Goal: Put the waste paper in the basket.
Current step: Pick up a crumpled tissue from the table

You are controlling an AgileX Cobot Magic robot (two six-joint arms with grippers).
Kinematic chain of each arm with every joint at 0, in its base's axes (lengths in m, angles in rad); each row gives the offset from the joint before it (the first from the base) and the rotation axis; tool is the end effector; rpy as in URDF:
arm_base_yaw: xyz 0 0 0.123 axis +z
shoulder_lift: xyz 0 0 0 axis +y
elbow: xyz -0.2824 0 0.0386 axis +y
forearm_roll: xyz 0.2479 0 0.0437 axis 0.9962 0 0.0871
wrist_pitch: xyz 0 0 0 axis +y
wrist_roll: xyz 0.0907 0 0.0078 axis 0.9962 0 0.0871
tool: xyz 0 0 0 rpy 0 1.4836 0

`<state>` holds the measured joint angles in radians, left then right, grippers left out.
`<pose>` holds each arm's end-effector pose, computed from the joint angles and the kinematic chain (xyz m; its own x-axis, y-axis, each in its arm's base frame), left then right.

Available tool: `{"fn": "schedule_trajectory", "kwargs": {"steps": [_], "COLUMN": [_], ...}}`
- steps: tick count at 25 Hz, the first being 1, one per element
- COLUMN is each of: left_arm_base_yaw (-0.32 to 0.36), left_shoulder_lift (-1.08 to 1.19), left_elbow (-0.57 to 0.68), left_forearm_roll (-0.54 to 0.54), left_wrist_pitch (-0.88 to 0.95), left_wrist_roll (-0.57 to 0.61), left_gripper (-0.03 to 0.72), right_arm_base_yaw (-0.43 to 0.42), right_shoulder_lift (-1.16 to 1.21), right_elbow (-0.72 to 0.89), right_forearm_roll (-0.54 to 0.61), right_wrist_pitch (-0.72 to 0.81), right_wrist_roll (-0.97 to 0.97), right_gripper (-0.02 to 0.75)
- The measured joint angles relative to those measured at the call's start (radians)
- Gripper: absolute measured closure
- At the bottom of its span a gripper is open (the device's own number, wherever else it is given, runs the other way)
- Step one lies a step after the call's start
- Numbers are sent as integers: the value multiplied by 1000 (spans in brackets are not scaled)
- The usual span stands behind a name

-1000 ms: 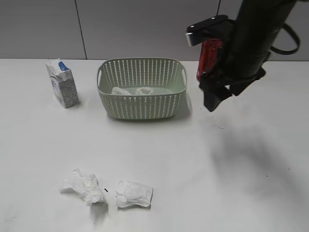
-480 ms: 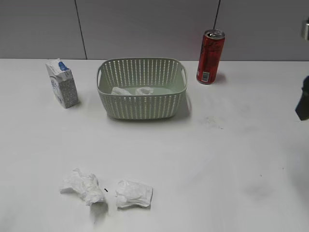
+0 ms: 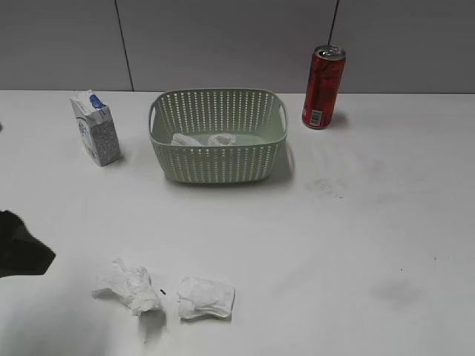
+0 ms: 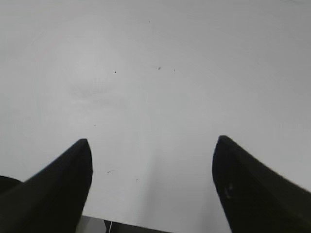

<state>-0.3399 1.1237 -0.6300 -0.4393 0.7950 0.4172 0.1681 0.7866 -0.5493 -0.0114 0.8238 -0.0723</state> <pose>0.1670 -0.0884 0.2361 -0.8139 0.3880 -0.4325 0.5174 0.8227 -0.2356 0.1285 0.0210 0.2590 -0.7998 -0.2168 -0.5597 -0.2273 0.9724 -0.0518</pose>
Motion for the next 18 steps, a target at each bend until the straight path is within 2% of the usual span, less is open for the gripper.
{"fn": "schedule_trajectory", "kwargs": {"steps": [3, 6, 11, 18], "left_arm_base_yaw": [-45, -123, -221, -252], "left_shoulder_lift": [141, 268, 445, 568], "left_elbow": [-90, -176, -242, -246], "left_forearm_roll": [4, 8, 11, 11], "left_wrist_pitch": [1, 7, 11, -2], "left_wrist_roll": [8, 10, -16, -31], "left_gripper": [112, 113, 113, 113], "right_arm_base_yaw": [0, 0, 0, 0], "right_shoulder_lift": [-134, -257, -422, -608], "right_elbow": [62, 99, 105, 106], "right_forearm_roll": [0, 0, 0, -3], "right_wrist_pitch": [-4, -9, -23, 65], "right_wrist_roll": [0, 0, 0, 0], "right_gripper": [158, 160, 163, 164]}}
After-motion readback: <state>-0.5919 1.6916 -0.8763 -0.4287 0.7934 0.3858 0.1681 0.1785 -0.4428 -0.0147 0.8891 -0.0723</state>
